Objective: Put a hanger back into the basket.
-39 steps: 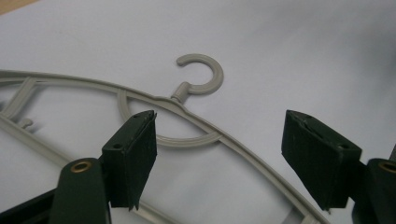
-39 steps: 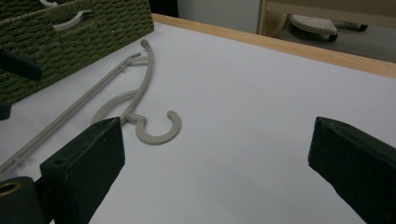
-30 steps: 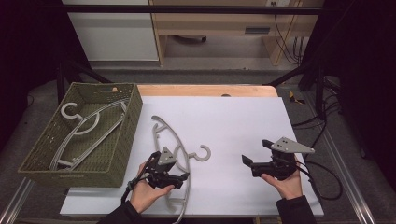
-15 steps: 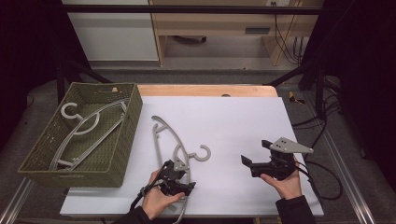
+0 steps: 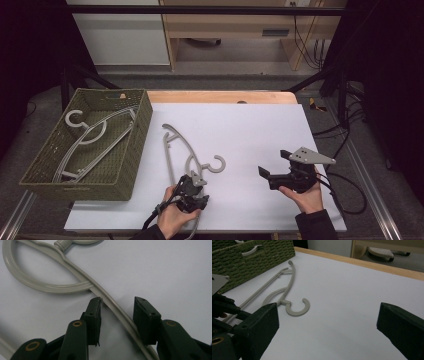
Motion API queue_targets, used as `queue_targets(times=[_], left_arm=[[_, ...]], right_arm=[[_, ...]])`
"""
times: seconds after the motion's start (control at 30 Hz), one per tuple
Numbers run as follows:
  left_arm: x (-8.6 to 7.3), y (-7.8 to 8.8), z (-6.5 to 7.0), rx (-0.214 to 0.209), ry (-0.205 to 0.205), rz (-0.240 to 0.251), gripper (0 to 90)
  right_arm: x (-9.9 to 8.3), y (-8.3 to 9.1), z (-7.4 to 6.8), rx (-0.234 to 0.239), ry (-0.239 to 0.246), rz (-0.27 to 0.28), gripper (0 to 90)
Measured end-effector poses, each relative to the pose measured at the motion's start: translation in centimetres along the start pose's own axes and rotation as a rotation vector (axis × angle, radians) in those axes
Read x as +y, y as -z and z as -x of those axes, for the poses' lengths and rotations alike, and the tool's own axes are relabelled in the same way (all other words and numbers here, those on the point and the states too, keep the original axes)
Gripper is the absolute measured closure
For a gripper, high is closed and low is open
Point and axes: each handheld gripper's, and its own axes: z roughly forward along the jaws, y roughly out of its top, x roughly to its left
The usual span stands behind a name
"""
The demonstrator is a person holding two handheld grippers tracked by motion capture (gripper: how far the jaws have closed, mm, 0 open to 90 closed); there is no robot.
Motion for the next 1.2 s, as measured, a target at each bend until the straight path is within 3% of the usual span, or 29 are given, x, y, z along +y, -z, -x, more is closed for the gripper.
queue_targets(times=[0.23, 0.5, 0.73, 0.9, 1.2], left_arm=[[-0.4, 0.4, -0.5, -0.028, 0.03, -0.008, 61.6], [-1.4, 1.4, -0.9, -0.034, 0.025, -0.026, 65.2], [-2.8, 2.6, -2.1, -0.057, 0.027, -0.054, 69.2], [-3.8, 3.3, -2.8, -0.056, 0.033, -0.053, 71.4], [-3.4, 3.1, -2.6, -0.037, 0.039, -0.067, 71.6]], right_arm=[[0.0, 0.1, 0.0, 0.0, -0.001, 0.002, 4.5], [0.1, 0.2, 0.1, -0.001, -0.003, 0.007, 4.5], [0.0, 0.2, 0.1, 0.001, 0.0, 0.002, 4.6], [0.0, 0.2, 0.1, 0.001, 0.0, 0.005, 4.6], [0.0, 0.0, 0.0, 0.003, 0.0, 0.0, 4.6]])
